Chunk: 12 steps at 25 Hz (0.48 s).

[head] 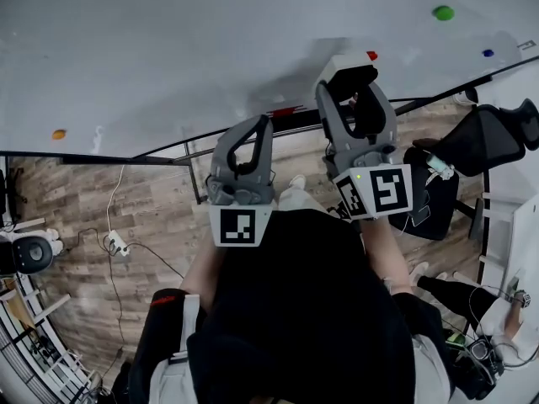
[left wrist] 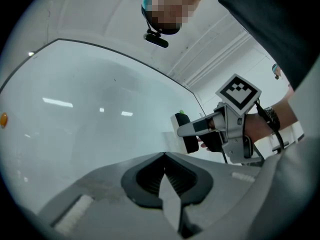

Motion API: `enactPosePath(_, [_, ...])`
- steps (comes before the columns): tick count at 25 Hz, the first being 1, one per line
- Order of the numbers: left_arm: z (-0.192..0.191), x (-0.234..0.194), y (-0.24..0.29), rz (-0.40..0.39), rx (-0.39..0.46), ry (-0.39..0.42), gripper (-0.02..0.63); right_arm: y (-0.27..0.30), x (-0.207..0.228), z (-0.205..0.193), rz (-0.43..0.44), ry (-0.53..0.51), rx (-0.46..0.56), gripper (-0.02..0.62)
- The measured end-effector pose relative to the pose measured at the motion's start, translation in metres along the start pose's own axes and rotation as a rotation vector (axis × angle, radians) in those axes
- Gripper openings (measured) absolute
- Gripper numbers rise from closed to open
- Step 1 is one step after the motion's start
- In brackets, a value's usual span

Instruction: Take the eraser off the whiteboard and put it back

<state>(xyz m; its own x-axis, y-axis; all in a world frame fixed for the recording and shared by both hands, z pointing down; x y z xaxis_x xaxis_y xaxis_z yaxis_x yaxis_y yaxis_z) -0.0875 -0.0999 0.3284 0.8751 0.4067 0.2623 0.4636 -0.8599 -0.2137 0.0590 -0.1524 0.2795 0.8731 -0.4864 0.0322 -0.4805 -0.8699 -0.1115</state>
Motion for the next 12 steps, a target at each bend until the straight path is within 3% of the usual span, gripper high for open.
enactPosePath(12, [-0.007, -0.004, 0.005, -0.118, 0.024, -0.036, 0.002, -0.024, -0.003, -0.002, -0.117, -0.011, 0.0, 0.229])
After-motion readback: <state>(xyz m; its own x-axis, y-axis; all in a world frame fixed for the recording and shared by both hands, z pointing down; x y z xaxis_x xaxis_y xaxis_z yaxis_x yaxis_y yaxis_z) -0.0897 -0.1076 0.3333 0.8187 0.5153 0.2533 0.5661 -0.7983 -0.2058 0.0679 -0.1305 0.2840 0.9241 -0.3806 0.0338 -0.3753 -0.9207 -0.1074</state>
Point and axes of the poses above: the fingertips, and each gripper's own axes: y forward along the fingers, x to its right, z out of its top, the point moved 5 cm from there along -y, backward along the fingers, and after that the axes turned 1 degree about y, right-handed, at the moved point
